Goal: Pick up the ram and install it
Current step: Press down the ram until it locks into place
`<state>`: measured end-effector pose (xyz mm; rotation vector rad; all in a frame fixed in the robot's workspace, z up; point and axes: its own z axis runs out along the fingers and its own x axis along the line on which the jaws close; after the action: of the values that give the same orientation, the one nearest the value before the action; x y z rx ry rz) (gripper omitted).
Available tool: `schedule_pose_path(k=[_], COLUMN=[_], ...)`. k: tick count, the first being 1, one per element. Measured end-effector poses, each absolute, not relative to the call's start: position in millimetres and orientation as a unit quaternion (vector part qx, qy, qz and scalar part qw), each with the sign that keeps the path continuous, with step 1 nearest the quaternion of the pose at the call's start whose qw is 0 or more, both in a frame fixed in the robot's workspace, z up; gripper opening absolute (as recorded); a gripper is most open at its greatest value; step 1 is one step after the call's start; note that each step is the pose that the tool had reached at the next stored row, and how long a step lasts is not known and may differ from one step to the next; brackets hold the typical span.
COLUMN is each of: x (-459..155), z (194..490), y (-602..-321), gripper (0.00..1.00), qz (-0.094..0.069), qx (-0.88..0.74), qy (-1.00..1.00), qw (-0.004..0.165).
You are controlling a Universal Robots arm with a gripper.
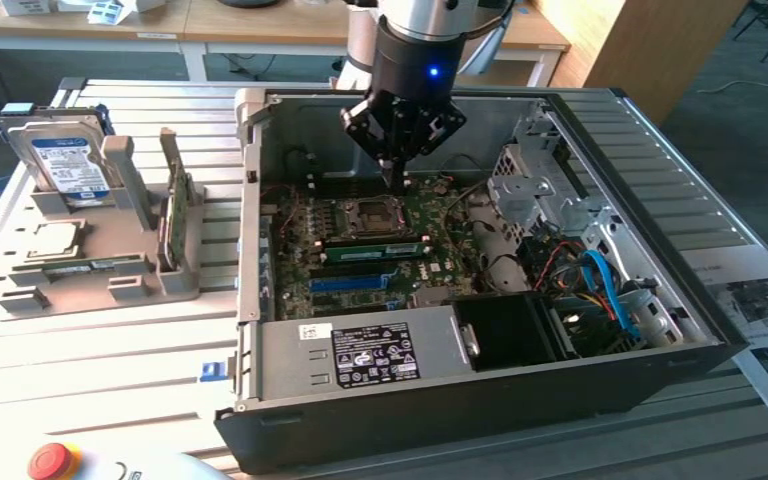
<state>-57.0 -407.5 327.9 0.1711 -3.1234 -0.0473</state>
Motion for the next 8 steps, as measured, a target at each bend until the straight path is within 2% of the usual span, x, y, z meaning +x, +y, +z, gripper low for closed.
schedule_pose_path(k=[8], x=[-57.0], z=[327.9], y=[-407.4], gripper=[0.11], qz=[-0.015], qx=[0.001], qy=[-1.000], qw=[0.006])
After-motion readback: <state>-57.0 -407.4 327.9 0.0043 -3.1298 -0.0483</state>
